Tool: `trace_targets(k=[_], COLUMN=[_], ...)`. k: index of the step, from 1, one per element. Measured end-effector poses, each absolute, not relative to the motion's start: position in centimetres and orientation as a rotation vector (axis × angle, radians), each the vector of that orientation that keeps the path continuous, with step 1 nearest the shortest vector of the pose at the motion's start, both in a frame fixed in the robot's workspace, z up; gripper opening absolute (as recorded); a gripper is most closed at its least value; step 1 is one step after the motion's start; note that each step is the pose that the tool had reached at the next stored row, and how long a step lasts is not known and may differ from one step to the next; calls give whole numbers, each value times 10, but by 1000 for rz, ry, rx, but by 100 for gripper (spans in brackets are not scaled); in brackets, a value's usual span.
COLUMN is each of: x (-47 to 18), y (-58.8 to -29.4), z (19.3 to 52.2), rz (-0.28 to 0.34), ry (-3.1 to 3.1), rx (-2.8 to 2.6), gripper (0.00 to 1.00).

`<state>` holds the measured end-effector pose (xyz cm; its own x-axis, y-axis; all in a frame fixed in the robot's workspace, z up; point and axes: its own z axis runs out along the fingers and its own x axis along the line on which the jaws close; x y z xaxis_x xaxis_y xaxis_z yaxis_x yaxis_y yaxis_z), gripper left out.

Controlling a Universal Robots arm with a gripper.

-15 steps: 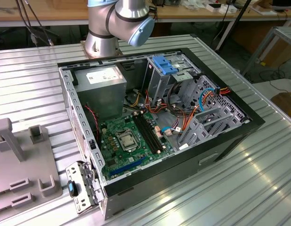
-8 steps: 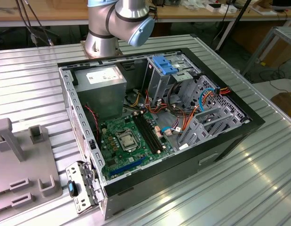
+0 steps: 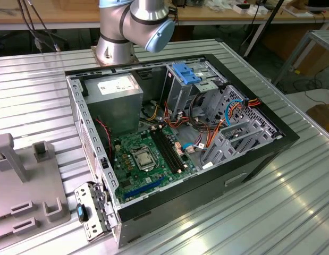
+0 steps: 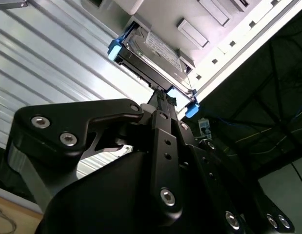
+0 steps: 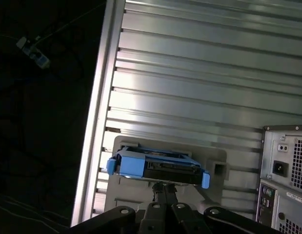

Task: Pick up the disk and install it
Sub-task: 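Pick up the disk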

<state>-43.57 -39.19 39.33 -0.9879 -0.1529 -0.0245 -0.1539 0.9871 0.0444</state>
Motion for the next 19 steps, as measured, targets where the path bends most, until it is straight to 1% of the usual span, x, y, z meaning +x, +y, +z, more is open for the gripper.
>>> trace_targets(k=[19], x=[-436], y=[-392], z=[393], rz=[76], ry=[3048], rx=[-699], gripper=[11])
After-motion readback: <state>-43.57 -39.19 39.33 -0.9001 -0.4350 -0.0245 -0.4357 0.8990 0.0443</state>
